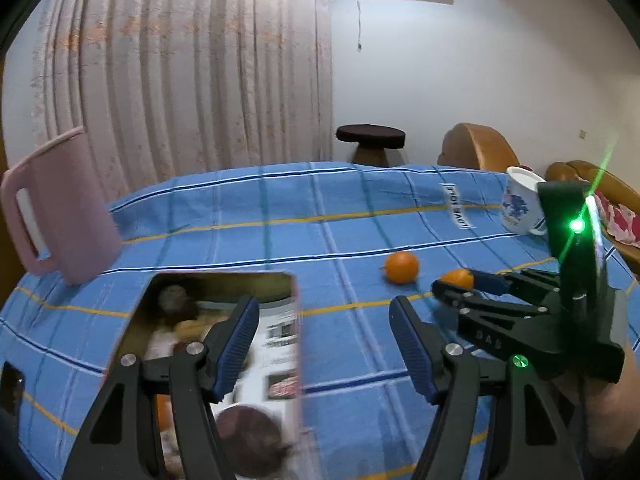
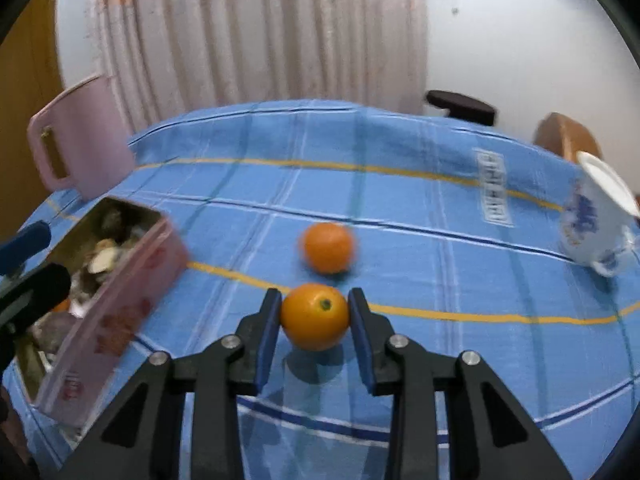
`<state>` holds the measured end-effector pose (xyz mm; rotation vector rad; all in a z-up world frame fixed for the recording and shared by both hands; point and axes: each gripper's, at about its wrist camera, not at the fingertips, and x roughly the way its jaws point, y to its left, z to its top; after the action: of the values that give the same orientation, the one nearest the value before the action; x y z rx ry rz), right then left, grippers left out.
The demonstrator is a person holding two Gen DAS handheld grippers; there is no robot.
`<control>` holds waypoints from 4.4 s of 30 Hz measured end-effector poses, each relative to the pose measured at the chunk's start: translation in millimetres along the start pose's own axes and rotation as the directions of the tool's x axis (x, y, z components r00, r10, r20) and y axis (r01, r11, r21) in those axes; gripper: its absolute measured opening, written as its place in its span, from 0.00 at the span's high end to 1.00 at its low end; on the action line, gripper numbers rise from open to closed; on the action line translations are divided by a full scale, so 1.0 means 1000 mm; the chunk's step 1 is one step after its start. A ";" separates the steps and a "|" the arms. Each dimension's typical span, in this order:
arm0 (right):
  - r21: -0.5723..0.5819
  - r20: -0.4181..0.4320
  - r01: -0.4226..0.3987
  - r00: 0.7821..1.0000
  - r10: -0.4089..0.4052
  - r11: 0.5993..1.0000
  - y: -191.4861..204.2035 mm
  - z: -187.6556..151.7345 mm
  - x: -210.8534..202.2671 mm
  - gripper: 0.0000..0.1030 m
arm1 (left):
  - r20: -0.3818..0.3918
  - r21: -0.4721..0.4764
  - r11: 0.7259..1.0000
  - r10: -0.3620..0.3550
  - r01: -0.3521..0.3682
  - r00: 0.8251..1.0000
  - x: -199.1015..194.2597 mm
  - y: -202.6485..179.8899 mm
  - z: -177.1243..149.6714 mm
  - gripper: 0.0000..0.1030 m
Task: Organize fruits
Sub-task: 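Lower the right gripper onto a small mandarin and close on it, then grasp the other mandarin with the left gripper while the right holds its mandarin, then carry both held mandarins over the tin box, then open both grippers to drop the mandarins into the tin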
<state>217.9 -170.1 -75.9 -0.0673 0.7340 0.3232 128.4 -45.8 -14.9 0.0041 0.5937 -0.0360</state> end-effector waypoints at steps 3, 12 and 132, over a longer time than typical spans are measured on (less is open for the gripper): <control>0.026 0.014 0.059 0.998 -0.060 0.998 -0.023 0.002 -0.004 0.64 | -0.043 -0.002 1.000 -0.021 0.021 0.999 0.027 -0.019 0.007 0.33; 0.114 0.042 0.095 0.994 -0.100 0.989 -0.061 0.001 -0.010 0.64 | -0.183 -0.002 0.998 -0.068 0.069 0.981 0.093 -0.052 0.019 0.33; -0.261 0.234 -0.258 0.918 0.320 0.930 0.163 0.014 -0.054 0.64 | 0.067 -0.107 0.976 0.198 -0.191 0.978 -0.050 0.116 -0.039 0.59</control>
<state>138.8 -26.9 -21.0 -0.1257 0.4276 0.6885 69.5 72.7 -19.6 -0.0366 0.5144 0.1836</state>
